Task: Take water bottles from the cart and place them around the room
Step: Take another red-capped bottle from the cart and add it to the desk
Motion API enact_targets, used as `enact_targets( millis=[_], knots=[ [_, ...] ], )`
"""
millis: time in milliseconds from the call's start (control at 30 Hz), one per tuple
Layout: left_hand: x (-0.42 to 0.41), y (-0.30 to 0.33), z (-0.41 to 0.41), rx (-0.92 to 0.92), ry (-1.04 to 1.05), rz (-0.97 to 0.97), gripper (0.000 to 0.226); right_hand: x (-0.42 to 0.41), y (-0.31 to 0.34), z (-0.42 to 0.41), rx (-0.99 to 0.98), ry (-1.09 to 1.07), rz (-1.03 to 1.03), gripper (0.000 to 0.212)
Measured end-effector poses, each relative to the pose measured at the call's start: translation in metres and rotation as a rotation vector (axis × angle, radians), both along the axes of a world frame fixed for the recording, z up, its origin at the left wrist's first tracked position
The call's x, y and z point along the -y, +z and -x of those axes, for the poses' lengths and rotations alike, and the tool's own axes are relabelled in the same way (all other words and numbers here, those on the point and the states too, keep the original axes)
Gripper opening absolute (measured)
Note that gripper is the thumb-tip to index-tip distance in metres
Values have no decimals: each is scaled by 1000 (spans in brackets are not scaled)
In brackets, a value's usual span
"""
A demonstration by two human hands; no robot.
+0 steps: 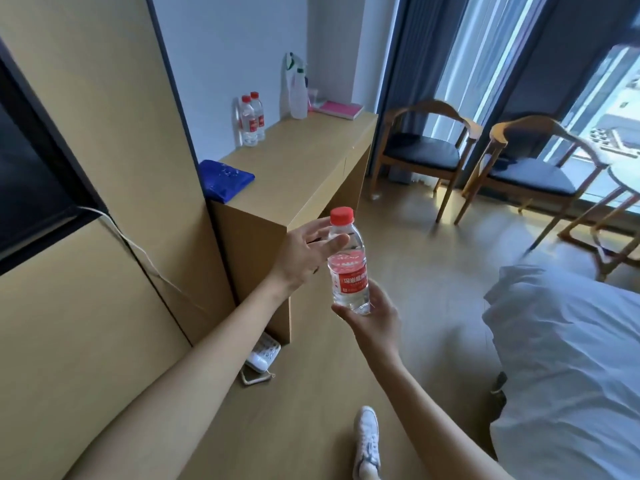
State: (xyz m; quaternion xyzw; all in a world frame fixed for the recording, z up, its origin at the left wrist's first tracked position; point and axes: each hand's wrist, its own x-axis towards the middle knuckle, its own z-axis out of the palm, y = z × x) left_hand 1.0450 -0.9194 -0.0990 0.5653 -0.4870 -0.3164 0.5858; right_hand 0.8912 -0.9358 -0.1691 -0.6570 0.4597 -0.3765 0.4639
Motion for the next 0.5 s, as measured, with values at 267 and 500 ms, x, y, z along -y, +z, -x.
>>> enact_targets(
  millis=[267,500],
  knots=[
    [172,22,-44,-112,126,44,47,204,14,-59,15,153,-14,54],
    [269,24,-107,-101,328,25,50,327,26,-130,-23,336,-25,53]
  ],
)
